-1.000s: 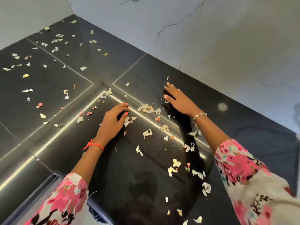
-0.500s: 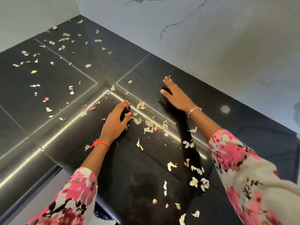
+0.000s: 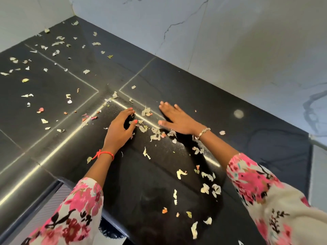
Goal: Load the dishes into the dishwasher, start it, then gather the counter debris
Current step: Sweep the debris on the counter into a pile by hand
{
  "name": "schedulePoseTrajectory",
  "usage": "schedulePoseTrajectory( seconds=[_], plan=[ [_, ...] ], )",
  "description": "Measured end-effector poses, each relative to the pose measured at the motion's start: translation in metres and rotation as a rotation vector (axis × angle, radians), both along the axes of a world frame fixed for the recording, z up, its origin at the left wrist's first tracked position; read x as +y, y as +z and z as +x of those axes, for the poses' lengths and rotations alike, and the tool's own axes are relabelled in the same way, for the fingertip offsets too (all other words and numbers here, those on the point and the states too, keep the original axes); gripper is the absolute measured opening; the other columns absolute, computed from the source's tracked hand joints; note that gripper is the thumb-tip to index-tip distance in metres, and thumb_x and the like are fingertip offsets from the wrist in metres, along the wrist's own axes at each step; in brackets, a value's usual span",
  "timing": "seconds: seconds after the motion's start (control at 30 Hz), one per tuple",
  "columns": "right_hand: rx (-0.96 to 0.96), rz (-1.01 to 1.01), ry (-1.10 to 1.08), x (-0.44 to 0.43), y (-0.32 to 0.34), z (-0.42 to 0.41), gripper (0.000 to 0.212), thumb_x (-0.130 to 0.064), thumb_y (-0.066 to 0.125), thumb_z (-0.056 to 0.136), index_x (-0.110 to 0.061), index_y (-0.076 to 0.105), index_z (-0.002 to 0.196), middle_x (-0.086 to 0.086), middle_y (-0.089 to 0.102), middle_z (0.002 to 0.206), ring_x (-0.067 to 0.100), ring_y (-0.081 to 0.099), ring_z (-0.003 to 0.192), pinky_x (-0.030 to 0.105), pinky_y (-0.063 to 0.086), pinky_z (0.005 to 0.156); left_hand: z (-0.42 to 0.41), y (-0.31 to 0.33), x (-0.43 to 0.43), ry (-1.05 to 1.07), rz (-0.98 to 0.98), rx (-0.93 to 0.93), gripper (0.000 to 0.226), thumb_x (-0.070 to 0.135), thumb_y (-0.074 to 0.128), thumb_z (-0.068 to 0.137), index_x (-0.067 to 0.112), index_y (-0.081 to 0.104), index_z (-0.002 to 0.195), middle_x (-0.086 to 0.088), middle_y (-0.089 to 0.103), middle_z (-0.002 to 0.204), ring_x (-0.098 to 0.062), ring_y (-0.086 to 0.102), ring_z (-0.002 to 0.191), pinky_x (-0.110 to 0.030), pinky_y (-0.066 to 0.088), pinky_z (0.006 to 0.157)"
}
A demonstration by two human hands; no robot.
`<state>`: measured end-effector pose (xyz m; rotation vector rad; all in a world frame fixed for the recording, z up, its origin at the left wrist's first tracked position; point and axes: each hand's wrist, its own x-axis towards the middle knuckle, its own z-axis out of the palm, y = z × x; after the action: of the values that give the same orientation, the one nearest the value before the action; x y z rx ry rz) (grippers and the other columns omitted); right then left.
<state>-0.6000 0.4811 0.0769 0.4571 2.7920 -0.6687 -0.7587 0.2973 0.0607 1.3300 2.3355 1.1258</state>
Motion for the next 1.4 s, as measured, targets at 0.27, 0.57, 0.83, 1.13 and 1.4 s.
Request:
schedulePoseTrajectory(
  seconds=[0.27, 0.57, 0.83, 1.13, 1.4],
  plan=[
    [0.158, -0.120, -0.520, 0.026, 0.029, 0.093, 0.059, -0.046, 0.027, 0.098, -0.018, 0.014, 0.149, -0.005, -0.001, 0.157, 0.010, -0.004, 0.144, 0.035, -0.006, 0.117, 0.009, 0.006, -0.007, 0.001, -0.004, -0.036, 0.039, 0.023, 0.053, 0.093, 0.010, 0.050, 0.129, -0.003, 0.050, 0.136, -0.016, 0.043, 0.128, -0.029, 0.031, 0.109],
    [0.095, 0.158, -0.482, -0.052, -0.016, 0.120, 0.076, -0.061, 0.018, 0.092, -0.012, 0.003, 0.149, 0.001, -0.002, 0.157, 0.012, -0.006, 0.145, 0.035, -0.006, 0.117, 0.053, 0.000, -0.055, -0.009, -0.063, 0.019, 0.049, 0.023, 0.050, 0.094, 0.012, 0.036, 0.140, -0.002, 0.034, 0.148, -0.014, 0.020, 0.141, -0.034, 0.008, 0.118],
    [0.275, -0.094, -0.394, -0.046, 0.003, 0.086, 0.065, -0.048, 0.026, 0.098, -0.015, 0.004, 0.150, 0.000, -0.004, 0.157, 0.009, -0.007, 0.143, 0.030, -0.003, 0.117, 0.068, -0.009, -0.066, -0.012, -0.118, 0.108, 0.052, 0.030, 0.048, 0.094, 0.010, 0.035, 0.141, -0.003, 0.030, 0.150, -0.014, 0.022, 0.141, -0.031, 0.009, 0.118],
    [-0.010, 0.078, -0.414, -0.008, -0.004, 0.062, 0.078, -0.059, 0.020, 0.094, -0.008, -0.002, 0.149, 0.007, -0.010, 0.157, 0.018, -0.010, 0.144, 0.040, -0.008, 0.117, 0.069, -0.007, -0.064, 0.031, -0.135, 0.146, 0.051, 0.031, 0.049, 0.094, 0.012, 0.037, 0.140, -0.001, 0.033, 0.149, -0.013, 0.025, 0.140, -0.027, 0.009, 0.116],
    [0.268, -0.318, -0.389, -0.074, 0.033, 0.104, 0.056, -0.045, 0.020, 0.100, -0.020, 0.009, 0.149, -0.006, 0.000, 0.156, 0.006, -0.001, 0.142, 0.028, -0.004, 0.115, 0.072, -0.005, -0.065, 0.008, -0.123, 0.127, 0.056, 0.032, 0.051, 0.093, 0.010, 0.033, 0.141, -0.004, 0.031, 0.150, -0.016, 0.023, 0.141, -0.031, 0.009, 0.117]
  ],
)
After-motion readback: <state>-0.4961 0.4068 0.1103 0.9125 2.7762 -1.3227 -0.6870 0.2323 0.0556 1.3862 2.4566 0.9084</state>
